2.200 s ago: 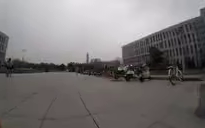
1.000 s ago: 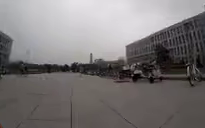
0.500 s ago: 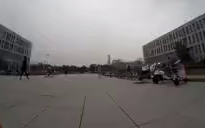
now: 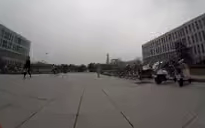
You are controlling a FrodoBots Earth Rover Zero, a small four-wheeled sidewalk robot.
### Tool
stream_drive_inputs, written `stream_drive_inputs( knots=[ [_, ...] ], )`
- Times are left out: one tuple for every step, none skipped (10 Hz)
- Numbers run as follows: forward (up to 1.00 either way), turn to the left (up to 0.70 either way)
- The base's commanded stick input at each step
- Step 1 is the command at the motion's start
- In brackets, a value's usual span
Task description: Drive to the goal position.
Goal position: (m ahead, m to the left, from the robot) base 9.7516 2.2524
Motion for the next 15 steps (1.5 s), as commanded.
stream_drive_inputs(
  knots=[
    [0.70,-0.01],
    [0.70,-0.01],
    [0.70,-0.01],
    [0.70,-0.01],
    [0.70,-0.01],
    [0.70,-0.01],
    [0.70,-0.01],
    [0.70,0.07],
    [0.70,0.32],
    [0.70,0.34],
    [0.70,0.34],
    [0.70,0.25],
    [0.70,-0.01],
    [0.70,-0.01],
    [0.70,-0.01]
  ],
)
